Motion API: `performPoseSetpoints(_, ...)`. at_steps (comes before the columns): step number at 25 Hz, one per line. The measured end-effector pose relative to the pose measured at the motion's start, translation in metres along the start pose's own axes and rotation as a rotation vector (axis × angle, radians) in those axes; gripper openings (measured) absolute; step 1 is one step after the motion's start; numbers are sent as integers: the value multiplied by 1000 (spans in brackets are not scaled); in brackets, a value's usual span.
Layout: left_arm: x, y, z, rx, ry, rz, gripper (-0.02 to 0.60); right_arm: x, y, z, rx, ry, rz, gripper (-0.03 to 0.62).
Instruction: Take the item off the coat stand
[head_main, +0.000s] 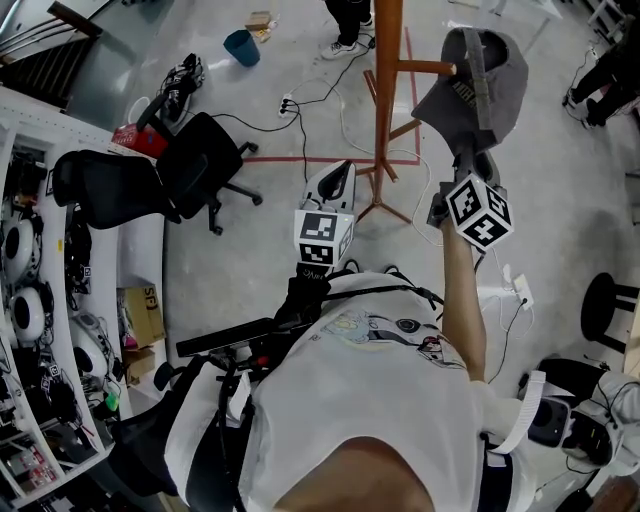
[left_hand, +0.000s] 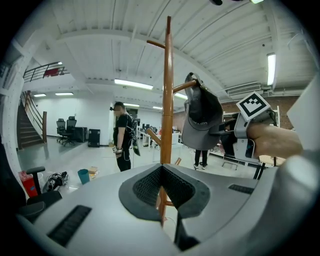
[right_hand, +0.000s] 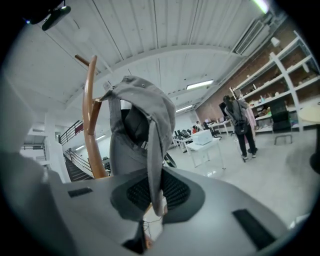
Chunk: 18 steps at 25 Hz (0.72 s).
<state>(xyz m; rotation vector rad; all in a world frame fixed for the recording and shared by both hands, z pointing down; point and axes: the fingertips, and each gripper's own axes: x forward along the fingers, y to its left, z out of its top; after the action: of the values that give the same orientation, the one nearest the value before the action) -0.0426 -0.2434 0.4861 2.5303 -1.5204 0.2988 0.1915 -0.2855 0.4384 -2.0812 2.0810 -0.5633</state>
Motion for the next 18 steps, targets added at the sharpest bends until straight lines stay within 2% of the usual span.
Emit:
performPoseSetpoints(6, 1, 5, 4, 0, -5, 12, 3, 0, -40, 16, -11, -19, -76, 23)
performPoseSetpoints(12, 1, 10, 10, 5, -25, 13, 3, -26, -71, -10, -137, 71, -136, 23)
performPoseSetpoints(18, -1, 10, 19, 10, -54, 12, 3, -54, -84, -29, -167, 97, -149, 23)
